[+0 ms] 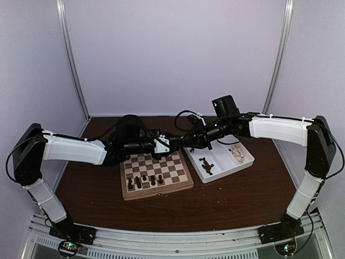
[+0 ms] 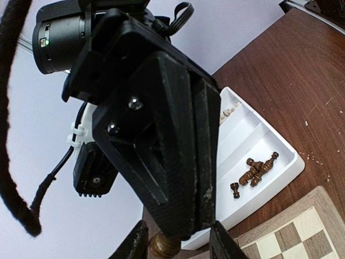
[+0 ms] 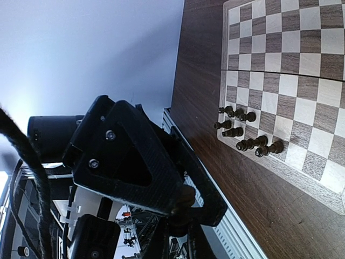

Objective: Set up the chess pieces on the board
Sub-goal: Place the chess piece on the chessboard.

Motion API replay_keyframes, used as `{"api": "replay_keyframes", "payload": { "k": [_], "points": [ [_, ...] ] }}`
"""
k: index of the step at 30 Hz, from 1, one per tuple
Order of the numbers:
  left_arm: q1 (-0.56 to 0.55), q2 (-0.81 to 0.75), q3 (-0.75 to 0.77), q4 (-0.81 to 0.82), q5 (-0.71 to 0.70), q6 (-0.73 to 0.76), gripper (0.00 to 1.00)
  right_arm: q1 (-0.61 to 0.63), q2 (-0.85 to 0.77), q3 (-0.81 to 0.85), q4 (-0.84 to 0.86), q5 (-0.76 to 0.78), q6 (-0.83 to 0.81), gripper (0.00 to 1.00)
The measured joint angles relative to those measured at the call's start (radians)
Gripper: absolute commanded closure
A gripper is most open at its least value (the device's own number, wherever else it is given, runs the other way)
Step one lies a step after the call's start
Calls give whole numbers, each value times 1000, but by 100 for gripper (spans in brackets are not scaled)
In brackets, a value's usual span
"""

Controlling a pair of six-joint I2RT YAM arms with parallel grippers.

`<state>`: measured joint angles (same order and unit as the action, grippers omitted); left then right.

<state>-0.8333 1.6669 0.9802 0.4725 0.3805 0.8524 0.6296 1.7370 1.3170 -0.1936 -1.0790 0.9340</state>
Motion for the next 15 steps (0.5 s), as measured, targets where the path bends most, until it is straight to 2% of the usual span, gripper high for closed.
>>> {"api": "replay_keyframes", "payload": {
  "k": [15],
  "points": [
    [0,23,-5,57,-33,21,85,4,0,-19,44,-8,43,90]
  ]
}}
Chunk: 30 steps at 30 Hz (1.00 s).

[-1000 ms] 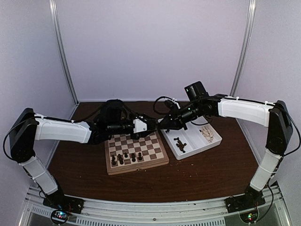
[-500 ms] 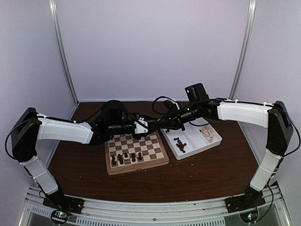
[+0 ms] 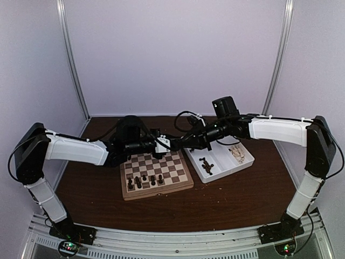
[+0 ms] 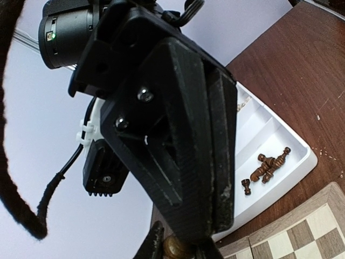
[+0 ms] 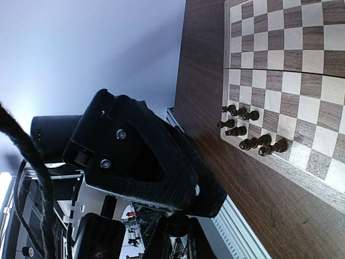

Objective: Set up the chess pieces on the board
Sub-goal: Place the chess piece on the chessboard.

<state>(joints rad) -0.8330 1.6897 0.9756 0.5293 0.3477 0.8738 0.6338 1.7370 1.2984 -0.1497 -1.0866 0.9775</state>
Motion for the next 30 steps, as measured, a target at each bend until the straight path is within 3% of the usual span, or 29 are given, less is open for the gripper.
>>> {"api": "replay_keyframes", "payload": {
  "k": [6,13,21,30],
  "points": [
    [0,1,0,1,-4,6,94,0,0,-11,27,-5,22,79],
    [0,1,0,1,-6,5,94,0,0,-16,65,-13,31,53],
    [-2,0,-9,-8,-6,-70,98,-9,-53,-14,1,33,-68,51],
    [-2,-27,103,-220,4,-451,100,-13,-135,19,-252,182,-343,51]
  ]
}}
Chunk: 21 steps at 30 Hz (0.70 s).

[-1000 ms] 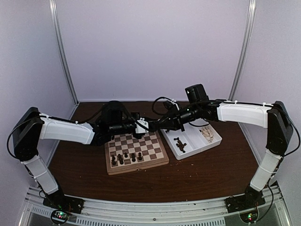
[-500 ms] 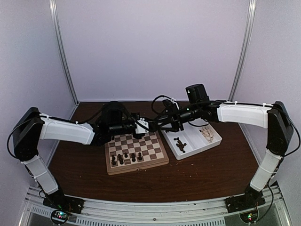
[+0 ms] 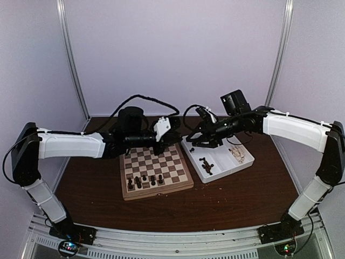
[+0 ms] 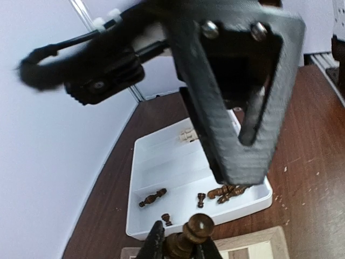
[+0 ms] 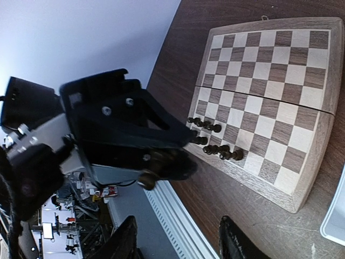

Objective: Set up the chess pieces on the board
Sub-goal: Place the chess piece on the chessboard.

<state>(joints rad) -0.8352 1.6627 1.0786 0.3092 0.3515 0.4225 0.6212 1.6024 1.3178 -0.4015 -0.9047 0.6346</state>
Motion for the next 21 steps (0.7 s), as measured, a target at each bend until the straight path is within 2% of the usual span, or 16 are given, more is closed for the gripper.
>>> {"api": "replay_keyframes", "payload": {
  "k": [5,10,18,21],
  "points": [
    [0,-37,31,-48,16,-240,98,3,-45,0,-78,128,-116,52],
    [0,-41,51,-104,34,-428,97,10,-101,-1,-74,219,-158,54],
    [0,-38,97,-177,55,-568,97,47,-147,0,-22,282,-183,61],
    [0,-35,105,-196,57,-576,97,68,-141,14,-34,303,-199,61]
  ]
}}
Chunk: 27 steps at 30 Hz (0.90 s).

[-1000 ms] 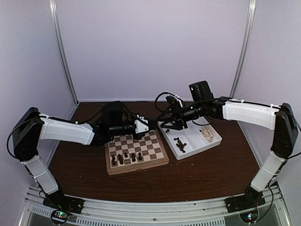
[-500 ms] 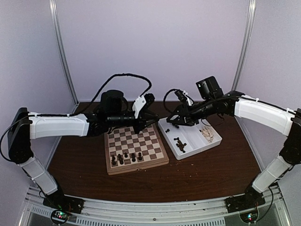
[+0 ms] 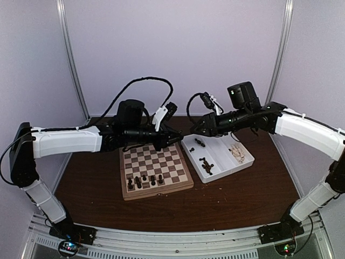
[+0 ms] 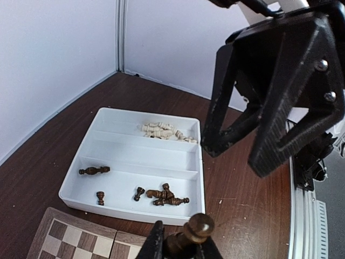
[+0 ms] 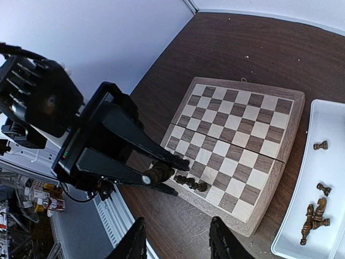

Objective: Set up the chess pieces on the board
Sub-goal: Place the chess piece on the chessboard.

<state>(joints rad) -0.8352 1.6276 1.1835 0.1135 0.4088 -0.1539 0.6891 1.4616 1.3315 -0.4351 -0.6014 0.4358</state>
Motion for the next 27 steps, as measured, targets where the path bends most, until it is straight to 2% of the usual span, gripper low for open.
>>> {"api": "replay_keyframes", "payload": {
  "k": [16,22,27],
  "points": [
    [-3,4,6,-21,20,-16,97,120,101,155,-71,176,-101,67],
    [-3,4,6,-25,25,-17,97,132,132,170,-92,209,-122,76],
    [-3,5,6,-25,26,-17,97,135,132,172,-97,217,-126,79]
  ]
}}
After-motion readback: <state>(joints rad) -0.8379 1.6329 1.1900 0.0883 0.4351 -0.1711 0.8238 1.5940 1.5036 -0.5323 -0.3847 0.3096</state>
